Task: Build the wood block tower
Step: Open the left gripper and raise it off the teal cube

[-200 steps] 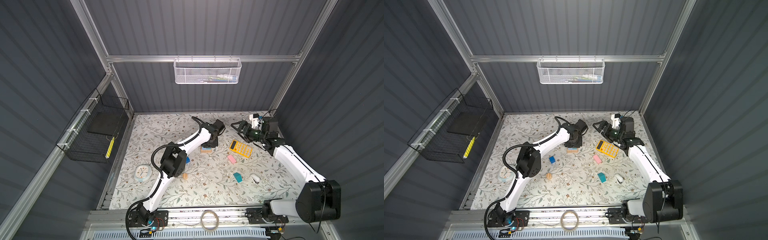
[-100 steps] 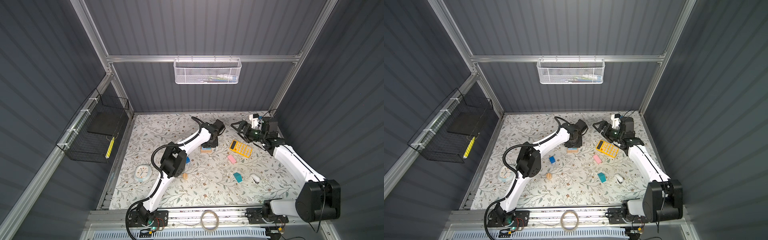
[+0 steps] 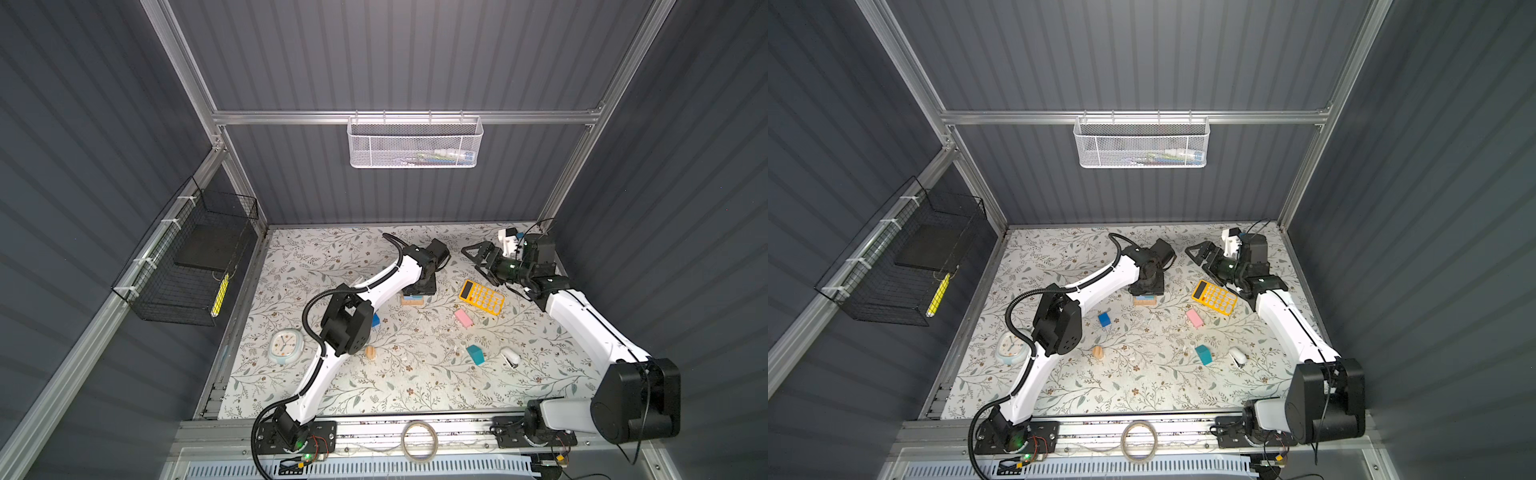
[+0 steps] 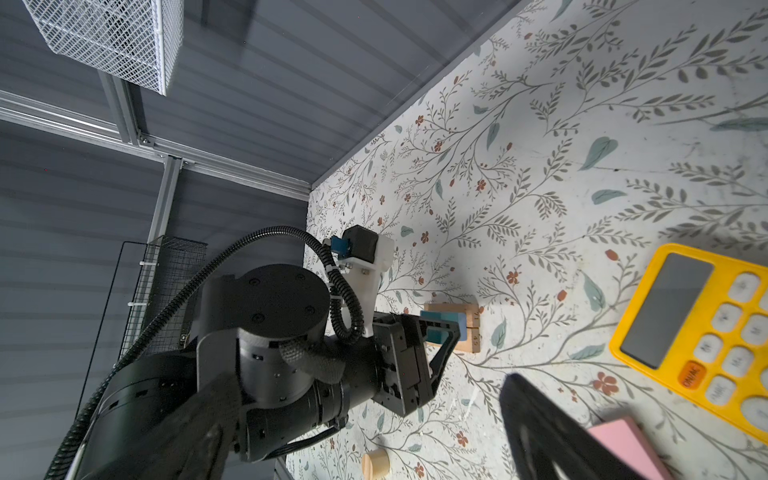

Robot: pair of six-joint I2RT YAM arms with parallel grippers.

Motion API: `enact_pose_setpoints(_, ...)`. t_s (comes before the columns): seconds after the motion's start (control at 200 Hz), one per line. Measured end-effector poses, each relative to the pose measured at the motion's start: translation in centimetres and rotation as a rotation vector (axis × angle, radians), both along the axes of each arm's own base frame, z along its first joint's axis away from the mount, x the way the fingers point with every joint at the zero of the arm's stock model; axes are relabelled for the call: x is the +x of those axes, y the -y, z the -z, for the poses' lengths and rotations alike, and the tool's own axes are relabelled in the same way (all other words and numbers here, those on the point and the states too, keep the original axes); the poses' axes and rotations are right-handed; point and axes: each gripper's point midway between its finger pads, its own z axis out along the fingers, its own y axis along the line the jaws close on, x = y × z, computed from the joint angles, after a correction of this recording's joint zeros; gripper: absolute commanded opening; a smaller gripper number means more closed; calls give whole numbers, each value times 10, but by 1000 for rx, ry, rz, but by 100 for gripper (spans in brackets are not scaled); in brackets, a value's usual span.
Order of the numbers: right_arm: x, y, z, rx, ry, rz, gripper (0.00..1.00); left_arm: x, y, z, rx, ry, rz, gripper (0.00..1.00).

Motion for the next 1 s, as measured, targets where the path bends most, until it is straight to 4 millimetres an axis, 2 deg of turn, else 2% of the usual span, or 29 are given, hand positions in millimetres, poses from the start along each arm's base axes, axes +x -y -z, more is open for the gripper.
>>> enact_pose_setpoints(0.27, 0, 1, 0, -1, -1, 2, 99, -3, -5, -7, 8, 9, 14, 72)
enact_pose_setpoints(0.515, 0, 3, 3, -3, -12, 9, 99, -5, -17, -45, 8, 78, 36, 76)
enact_pose_setpoints(0.63, -2, 4, 7, -10, -30, 11, 99, -10, -28, -62, 18, 108, 38, 77)
enact_pose_setpoints(0.755, -4, 9, 14, -26, -62, 24, 99, -18, -43, -72, 44, 126, 40, 77)
enact_pose_setpoints(1.001, -7, 18, 24, -40, -108, 47, 99, -36, -90, -71, 103, 117, 8, 78)
